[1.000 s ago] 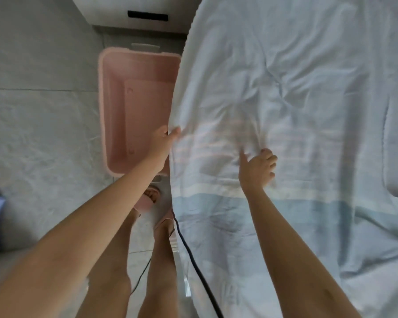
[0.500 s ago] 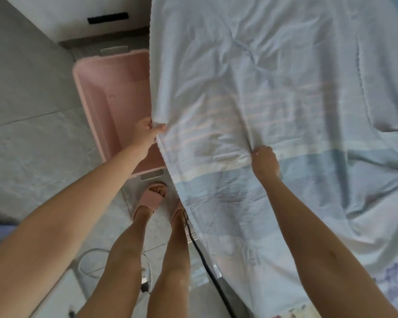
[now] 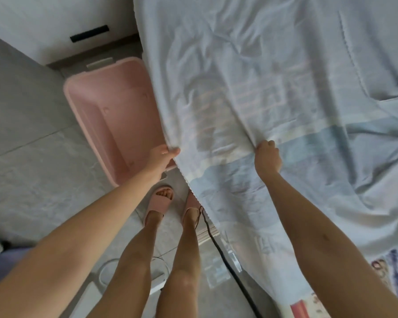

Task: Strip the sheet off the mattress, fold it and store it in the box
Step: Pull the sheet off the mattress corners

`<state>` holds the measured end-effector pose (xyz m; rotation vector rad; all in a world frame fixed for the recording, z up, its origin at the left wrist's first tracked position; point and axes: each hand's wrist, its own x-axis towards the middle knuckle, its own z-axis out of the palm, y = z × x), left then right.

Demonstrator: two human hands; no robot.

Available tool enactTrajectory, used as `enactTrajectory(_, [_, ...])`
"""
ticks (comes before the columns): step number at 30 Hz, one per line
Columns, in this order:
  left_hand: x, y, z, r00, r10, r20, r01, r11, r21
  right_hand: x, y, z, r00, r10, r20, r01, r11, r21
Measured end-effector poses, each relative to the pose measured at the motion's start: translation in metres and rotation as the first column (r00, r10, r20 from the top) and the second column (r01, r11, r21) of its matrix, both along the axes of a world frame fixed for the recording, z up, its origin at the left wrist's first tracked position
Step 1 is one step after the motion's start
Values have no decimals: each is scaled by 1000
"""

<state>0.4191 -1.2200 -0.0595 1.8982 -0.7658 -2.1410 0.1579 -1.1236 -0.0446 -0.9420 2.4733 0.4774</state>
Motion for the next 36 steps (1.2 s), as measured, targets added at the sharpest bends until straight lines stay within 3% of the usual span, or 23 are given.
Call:
enactTrajectory(5, [20, 1, -5, 988, 73, 135, -59, 993, -100, -8, 8, 3, 994, 32, -107, -37, 999, -40])
enactTrajectory(9, [22, -7, -6, 988, 57, 144, -35, 988, -148, -30, 6, 11, 982, -37, -184, 16, 993, -114])
enactTrajectory(13, [6, -8, 1, 993, 106, 52, -101, 991, -85, -29, 6, 17, 972, -148, -184, 120, 981, -154])
enactTrajectory(16, [7, -3, 3, 978, 181, -104, -175, 982, 68, -12, 20, 16, 954, -286, -89, 253, 929, -270])
enactTrajectory(17, [9, 0, 5, 970, 193, -149, -176, 977, 123, -1, 29, 15, 965, -254, -71, 218, 919, -328])
enactTrajectory(19, [13, 8, 5, 977, 131, -169, -103, 980, 168, 25, 54, 10, 997, 18, -71, -44, 920, -391])
enactTrajectory(21, [16, 22, 6, 993, 21, -114, 0, 984, 180, 57, 87, 2, 947, 315, -63, -316, 879, -358])
enactTrajectory(23, [16, 38, 5, 994, -96, -51, 104, 981, 163, 85, 116, -1, 920, 390, 24, -371, 890, -264])
enactTrajectory(26, [11, 60, 6, 979, -203, 2, 202, 977, 71, 116, 159, -4, 931, 263, 253, -291, 953, 80])
enactTrajectory(28, [8, 72, 6, 981, -188, 51, 189, 982, -2, 128, 184, -6, 897, -74, 436, -24, 976, 215])
enactTrajectory(30, [9, 78, 8, 985, -156, 79, 158, 987, -17, 139, 201, -8, 696, -451, 559, 351, 893, 282])
enactTrajectory(31, [7, 84, 12, 984, -142, 105, 145, 989, -19, 143, 212, -6, 515, -612, 600, 543, 775, 324])
enactTrajectory(33, [6, 85, 19, 990, -69, 125, 78, 995, -67, 155, 221, -4, 48, -807, 588, 805, 380, 456])
enactTrajectory(34, [5, 87, 24, 992, -28, 120, 40, 994, -100, 160, 225, -2, -193, -812, 550, 835, 159, 527])
enactTrajectory(36, [1, 88, 39, 994, 33, 108, -16, 989, -150, 172, 234, 1, -600, -652, 464, 744, -242, 623])
